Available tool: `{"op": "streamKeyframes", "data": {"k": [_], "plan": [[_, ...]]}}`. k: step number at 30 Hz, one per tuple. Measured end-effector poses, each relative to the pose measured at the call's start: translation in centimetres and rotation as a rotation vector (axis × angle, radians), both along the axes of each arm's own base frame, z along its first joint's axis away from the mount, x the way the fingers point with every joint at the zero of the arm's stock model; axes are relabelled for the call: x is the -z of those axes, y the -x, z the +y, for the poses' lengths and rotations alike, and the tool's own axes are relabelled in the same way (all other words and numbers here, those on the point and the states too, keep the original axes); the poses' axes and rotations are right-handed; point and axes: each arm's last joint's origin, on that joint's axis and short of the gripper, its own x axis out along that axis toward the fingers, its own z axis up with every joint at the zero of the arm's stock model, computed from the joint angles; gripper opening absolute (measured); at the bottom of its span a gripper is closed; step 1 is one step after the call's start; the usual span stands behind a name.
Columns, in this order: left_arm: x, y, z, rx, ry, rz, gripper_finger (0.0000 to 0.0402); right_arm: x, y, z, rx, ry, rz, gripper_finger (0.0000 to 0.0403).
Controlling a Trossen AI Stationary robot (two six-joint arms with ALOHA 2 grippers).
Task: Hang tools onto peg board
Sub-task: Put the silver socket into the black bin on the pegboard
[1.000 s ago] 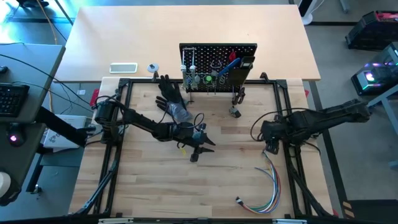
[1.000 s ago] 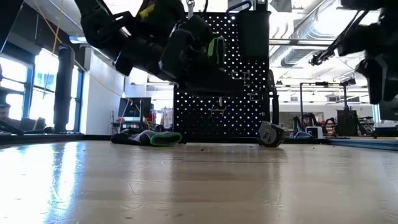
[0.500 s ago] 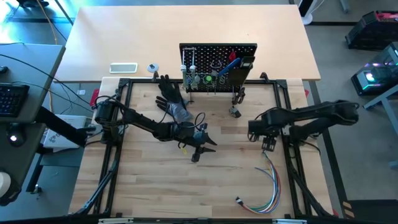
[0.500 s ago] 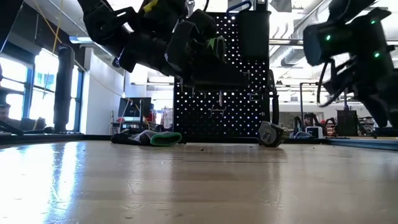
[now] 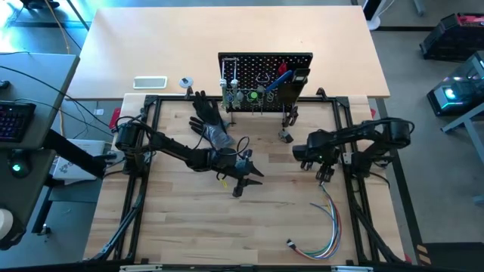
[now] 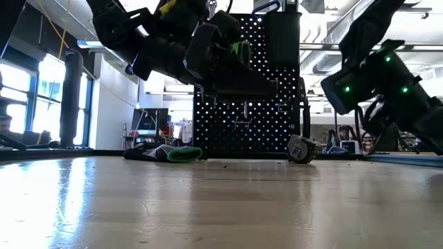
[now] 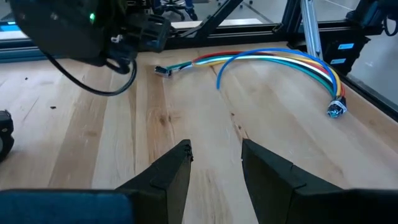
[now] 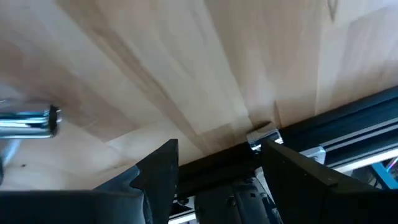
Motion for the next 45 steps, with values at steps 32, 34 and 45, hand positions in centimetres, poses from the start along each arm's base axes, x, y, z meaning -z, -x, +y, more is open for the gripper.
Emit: {"op": "streamKeyframes", "data": {"k": [32,34,45], "plan": [[0.2,0.1,-0.3,0.047,0.014,0.021,0.0136,1.2,2.0,-5.0,0.464,0.055,-0.006,0.0216],[0.2,0.1,-0.3,0.046,0.014,0.025,0.0136,1.3,2.0,-5.0,0.482,0.071,-0.002,0.0216],[0.3,0.2,-0.3,0.064,0.02,0.033,0.0136,1.5,2.1,-4.9,0.549,0.116,0.002,0.0216]]}}
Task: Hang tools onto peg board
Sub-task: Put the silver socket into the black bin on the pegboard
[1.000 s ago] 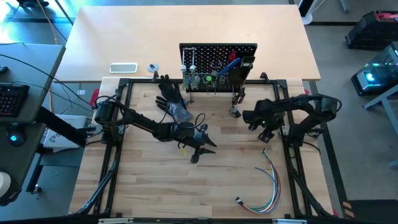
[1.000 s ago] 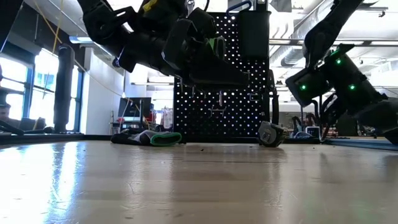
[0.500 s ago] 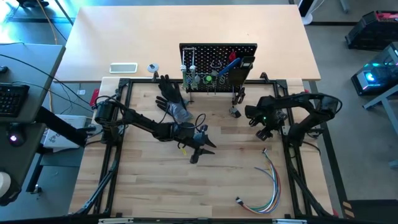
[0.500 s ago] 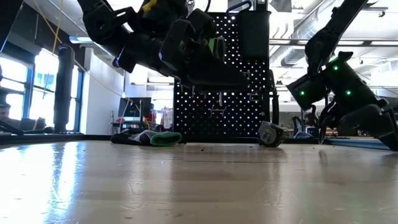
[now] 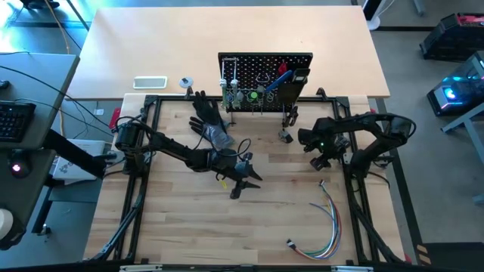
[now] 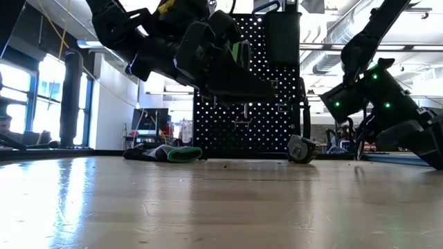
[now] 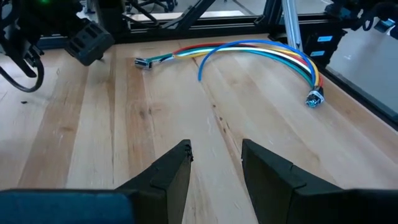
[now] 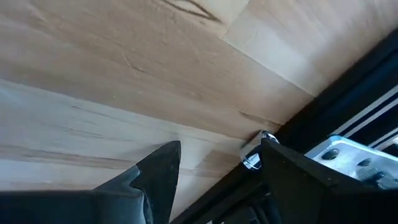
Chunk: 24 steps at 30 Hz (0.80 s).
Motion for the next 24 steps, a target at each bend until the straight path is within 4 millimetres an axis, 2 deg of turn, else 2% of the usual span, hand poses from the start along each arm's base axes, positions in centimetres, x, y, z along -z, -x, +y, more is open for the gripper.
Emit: {"op": "streamKeyframes", "data": {"k": [8,13,24], "plan": [[0.0,0.0,-0.1,0.044,-0.007,-0.006,0.0136,1.1,0.5,1.0,0.067,-0.012,-0.029,0.0216],[0.0,0.1,-0.1,0.053,-0.023,-0.007,0.0136,0.9,0.0,1.8,0.064,-0.034,-0.043,0.0215],[0.2,0.1,-0.1,0.069,-0.061,0.0,0.0136,0.6,-0.6,2.3,0.064,0.08,0.009,0.0215]]}}
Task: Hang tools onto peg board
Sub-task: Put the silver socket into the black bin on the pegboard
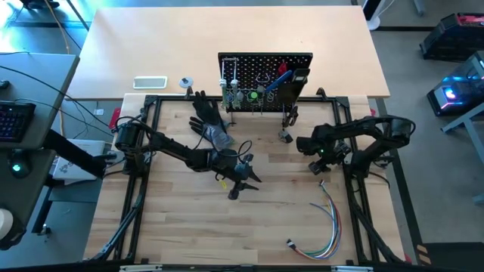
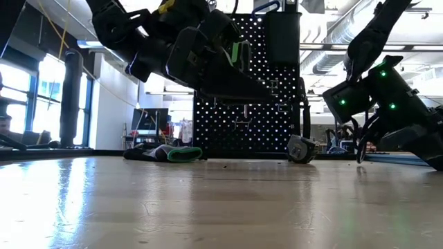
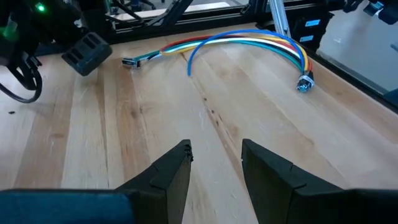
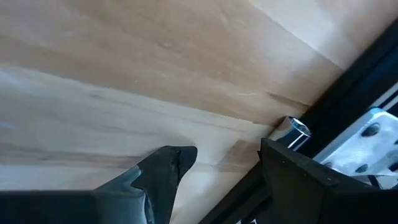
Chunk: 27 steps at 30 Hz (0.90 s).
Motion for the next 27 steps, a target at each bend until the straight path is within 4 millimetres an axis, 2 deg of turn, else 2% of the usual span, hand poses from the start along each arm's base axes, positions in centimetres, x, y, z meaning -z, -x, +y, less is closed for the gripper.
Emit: {"op": "streamKeyframes", "data": {"k": [16,27], "plan": [[0.1,0.1,0.0,0.026,-0.059,-0.006,0.0136,-0.1,0.2,-0.4,0.104,0.224,0.078,0.0215],[0.2,0.1,-0.1,0.061,-0.103,-0.015,0.0136,-0.1,0.6,-1.5,0.237,0.258,0.093,0.0215]]}}
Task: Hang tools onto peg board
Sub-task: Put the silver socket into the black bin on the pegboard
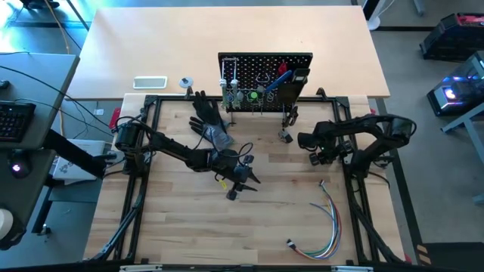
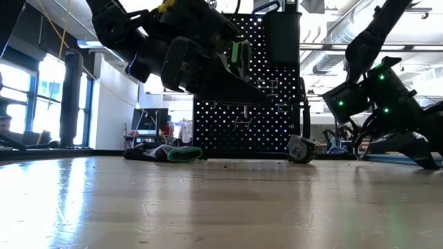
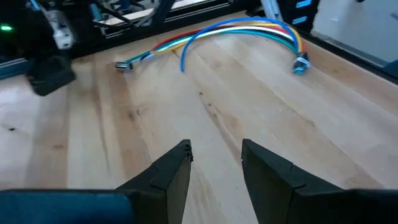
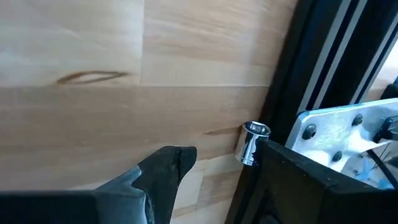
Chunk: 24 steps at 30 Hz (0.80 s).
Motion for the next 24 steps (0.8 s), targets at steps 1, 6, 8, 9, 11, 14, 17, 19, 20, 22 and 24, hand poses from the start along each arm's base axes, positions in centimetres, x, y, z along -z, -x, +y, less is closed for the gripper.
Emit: {"op": "streamKeyframes", "data": {"k": [1,6,8,9,11,14,17,19,20,22,24], "plan": [[0.0,0.0,0.0,0.008,0.004,0.002,0.0136,0.0,0.1,-0.2,0.014,0.001,-0.003,0.0215],[0.0,0.0,-0.1,0.032,0.015,0.003,0.0136,0.1,0.1,-0.8,0.004,0.031,-0.015,0.0215],[0.0,0.0,-0.1,0.032,0.016,0.003,0.0136,0.2,0.1,-1.0,-0.016,0.073,-0.008,0.0215],[0.0,0.0,-0.1,0.033,0.016,0.002,0.0136,0.2,0.1,-1.1,-0.029,0.099,-0.004,0.0215],[0.0,0.0,-0.1,0.034,0.016,0.002,0.0136,0.2,0.0,-1.3,-0.048,0.131,-0.001,0.0215],[0.0,0.0,-0.1,0.033,0.016,0.002,0.0136,-0.1,-0.3,-1.0,-0.076,0.135,-0.027,0.0215],[0.0,0.0,0.0,0.032,0.015,-0.001,0.0136,-0.8,-1.2,-0.6,-0.126,0.148,-0.143,0.0215],[-0.1,0.0,0.1,0.026,0.015,-0.012,0.0136,-1.7,-1.3,-0.3,-0.12,0.164,-0.209,0.0215],[-0.2,-0.1,0.2,0.023,0.015,-0.019,0.0136,-2.2,-1.2,-0.1,-0.112,0.176,-0.241,0.0215],[-0.3,-0.1,0.4,0.017,0.015,-0.027,0.0136,-3.3,-0.9,0.1,-0.105,0.21,-0.292,0.0215],[-0.3,-0.1,0.6,0.014,0.015,-0.032,0.0136,-4.3,-0.1,0.2,-0.059,0.27,-0.268,0.0215]]}}
